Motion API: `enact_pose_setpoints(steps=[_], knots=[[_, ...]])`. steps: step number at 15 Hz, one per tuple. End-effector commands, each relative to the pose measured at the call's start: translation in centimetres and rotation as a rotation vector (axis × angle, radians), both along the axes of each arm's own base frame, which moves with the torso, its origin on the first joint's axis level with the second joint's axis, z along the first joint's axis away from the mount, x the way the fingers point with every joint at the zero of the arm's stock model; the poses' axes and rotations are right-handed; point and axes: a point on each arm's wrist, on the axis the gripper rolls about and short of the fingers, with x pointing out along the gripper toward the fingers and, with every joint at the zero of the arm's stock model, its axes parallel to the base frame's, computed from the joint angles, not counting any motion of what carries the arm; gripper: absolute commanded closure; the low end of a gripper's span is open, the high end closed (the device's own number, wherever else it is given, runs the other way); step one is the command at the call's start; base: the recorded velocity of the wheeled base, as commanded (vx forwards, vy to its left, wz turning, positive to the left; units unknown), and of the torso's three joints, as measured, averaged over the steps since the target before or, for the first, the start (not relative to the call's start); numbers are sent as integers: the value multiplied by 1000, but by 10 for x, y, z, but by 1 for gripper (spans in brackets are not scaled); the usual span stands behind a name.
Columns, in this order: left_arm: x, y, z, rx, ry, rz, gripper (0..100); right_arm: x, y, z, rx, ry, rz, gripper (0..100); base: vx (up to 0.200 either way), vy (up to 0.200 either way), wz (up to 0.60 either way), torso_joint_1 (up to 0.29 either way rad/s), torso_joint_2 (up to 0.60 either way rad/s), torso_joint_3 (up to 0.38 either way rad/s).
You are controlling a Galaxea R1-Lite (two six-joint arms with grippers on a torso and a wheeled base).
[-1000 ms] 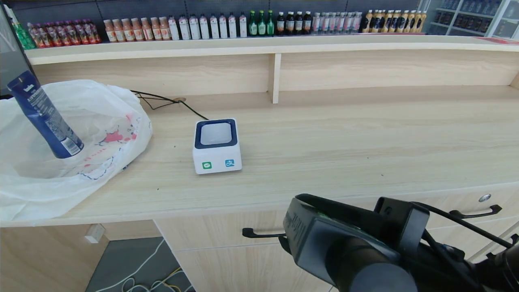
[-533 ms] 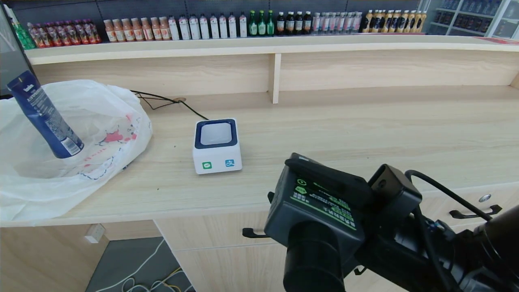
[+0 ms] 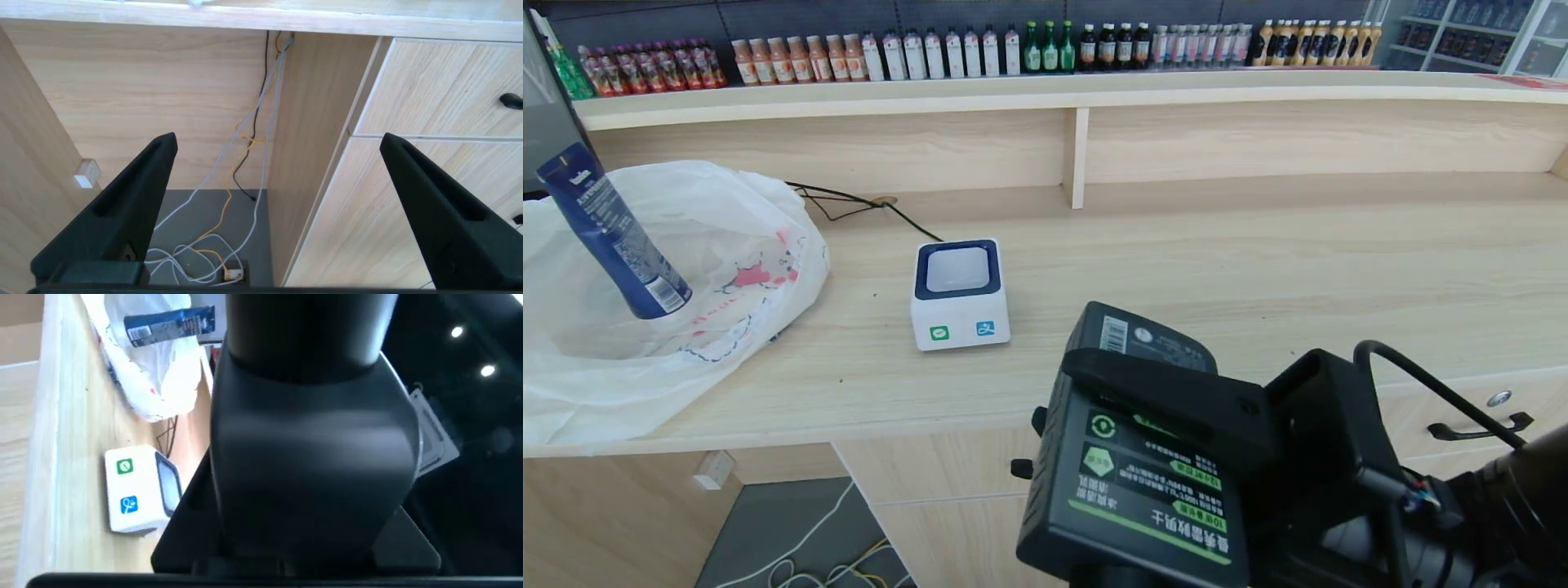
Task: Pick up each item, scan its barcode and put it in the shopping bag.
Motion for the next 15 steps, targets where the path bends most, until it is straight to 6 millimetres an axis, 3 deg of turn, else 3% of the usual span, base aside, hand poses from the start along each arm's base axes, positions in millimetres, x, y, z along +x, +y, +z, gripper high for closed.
enact_pose_setpoints(steps=[1, 2, 6, 15], knots=[[0, 0, 0, 0, 0, 0, 0, 6, 12, 12, 24, -103, 20, 100, 0, 0, 0, 0, 0, 0], [0, 0, 0, 2, 0, 0, 0, 8, 17, 24, 46, -235, -22, 100, 0, 0, 0, 0, 0, 0], [0, 0, 0, 2, 0, 0, 0, 6, 22, 28, 48, -323, -39, 100, 0, 0, 0, 0, 0, 0], [0, 0, 0, 0, 0, 0, 0, -3, 17, 32, 49, -405, -67, 100, 0, 0, 0, 0, 0, 0]])
